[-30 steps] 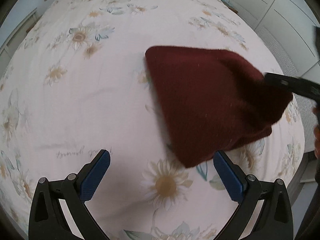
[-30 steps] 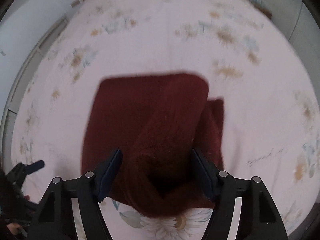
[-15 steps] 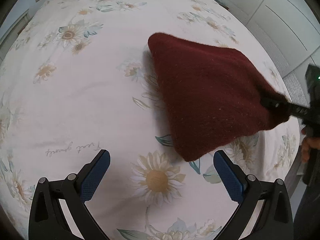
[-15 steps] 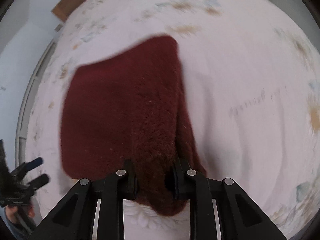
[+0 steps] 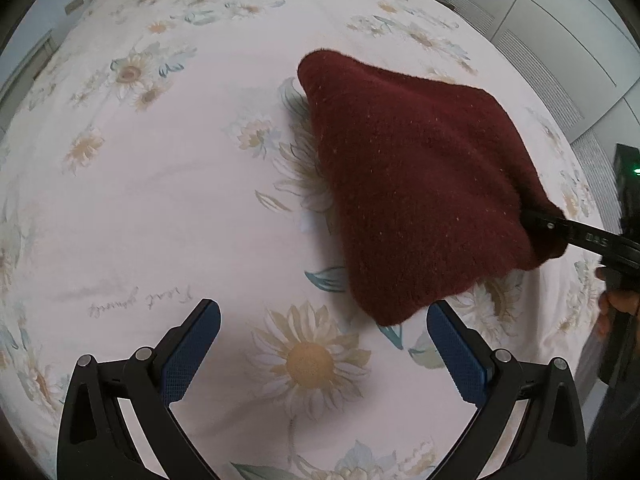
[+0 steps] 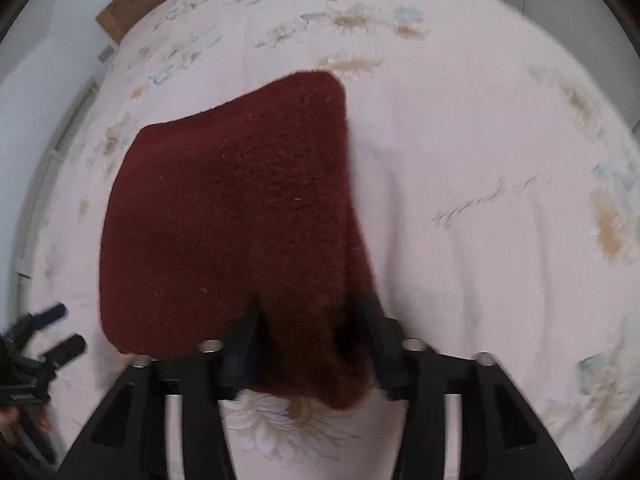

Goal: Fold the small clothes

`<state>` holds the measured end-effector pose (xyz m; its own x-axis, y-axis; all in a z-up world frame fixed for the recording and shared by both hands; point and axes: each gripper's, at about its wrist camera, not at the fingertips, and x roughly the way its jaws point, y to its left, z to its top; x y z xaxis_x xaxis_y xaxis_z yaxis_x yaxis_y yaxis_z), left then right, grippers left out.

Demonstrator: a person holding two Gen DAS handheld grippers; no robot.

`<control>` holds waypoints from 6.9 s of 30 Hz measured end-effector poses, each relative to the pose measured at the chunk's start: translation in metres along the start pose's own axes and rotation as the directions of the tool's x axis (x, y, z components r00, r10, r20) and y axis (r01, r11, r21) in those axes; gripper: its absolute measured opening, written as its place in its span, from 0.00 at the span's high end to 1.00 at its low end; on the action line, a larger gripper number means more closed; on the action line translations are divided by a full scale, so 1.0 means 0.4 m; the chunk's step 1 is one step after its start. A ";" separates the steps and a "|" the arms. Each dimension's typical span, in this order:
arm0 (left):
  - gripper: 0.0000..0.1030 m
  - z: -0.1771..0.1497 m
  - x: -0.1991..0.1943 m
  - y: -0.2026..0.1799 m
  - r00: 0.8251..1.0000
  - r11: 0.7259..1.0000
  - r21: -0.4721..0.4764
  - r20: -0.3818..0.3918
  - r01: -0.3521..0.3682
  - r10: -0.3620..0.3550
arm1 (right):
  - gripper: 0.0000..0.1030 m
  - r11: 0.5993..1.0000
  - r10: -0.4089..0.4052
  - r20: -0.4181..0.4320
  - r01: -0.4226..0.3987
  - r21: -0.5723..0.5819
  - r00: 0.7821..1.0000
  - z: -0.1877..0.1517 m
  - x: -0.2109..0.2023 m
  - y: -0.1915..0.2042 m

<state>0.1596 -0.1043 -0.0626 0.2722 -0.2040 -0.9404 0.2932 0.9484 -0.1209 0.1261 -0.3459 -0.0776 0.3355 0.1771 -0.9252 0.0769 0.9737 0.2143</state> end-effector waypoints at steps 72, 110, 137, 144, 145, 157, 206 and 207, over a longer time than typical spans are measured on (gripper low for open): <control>0.58 0.111 -0.124 0.266 0.984 0.998 -0.004 0.166 0.063 -0.061 | 0.55 0.951 0.268 -0.028 -0.269 -0.150 0.963 0.079 0.059 0.427; 0.01 -0.049 -0.071 0.316 0.994 0.989 -0.146 0.109 -0.012 0.028 | 0.00 0.965 0.027 0.125 0.007 -0.263 0.992 -0.012 0.048 0.461; 0.01 -0.146 -0.082 0.308 0.963 0.982 -0.092 0.199 -0.163 0.179 | 0.00 0.981 -0.016 0.212 0.057 -0.187 0.977 -0.108 -0.019 0.351; 0.01 -0.194 -0.243 0.286 0.951 0.983 -0.116 0.261 -0.142 0.168 | 0.00 0.972 -0.041 0.290 0.105 -0.208 0.956 -0.158 -0.209 0.356; 0.01 -0.204 -0.266 0.280 0.946 0.981 -0.119 0.269 -0.152 0.179 | 0.00 0.971 -0.050 0.300 0.116 -0.208 0.953 -0.169 -0.233 0.355; 0.01 -0.324 -0.364 0.278 0.938 0.956 -0.195 0.228 -0.219 0.261 | 0.00 0.971 -0.116 0.302 0.172 -0.167 0.946 -0.280 -0.316 0.303; 0.01 -0.370 -0.360 0.266 0.944 0.957 -0.157 0.192 -0.242 0.270 | 0.00 0.961 -0.137 0.293 0.198 -0.190 0.946 -0.327 -0.341 0.305; 0.01 -0.370 -0.361 0.265 0.944 0.958 -0.158 0.193 -0.240 0.268 | 0.00 0.962 -0.137 0.294 0.198 -0.189 0.946 -0.327 -0.341 0.306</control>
<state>0.0156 0.0617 0.0131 0.5123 0.0152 -0.8587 0.0710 0.9957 0.0600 -0.0329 -0.2324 0.0340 0.5825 -0.0082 -0.8128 -0.0368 0.9987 -0.0365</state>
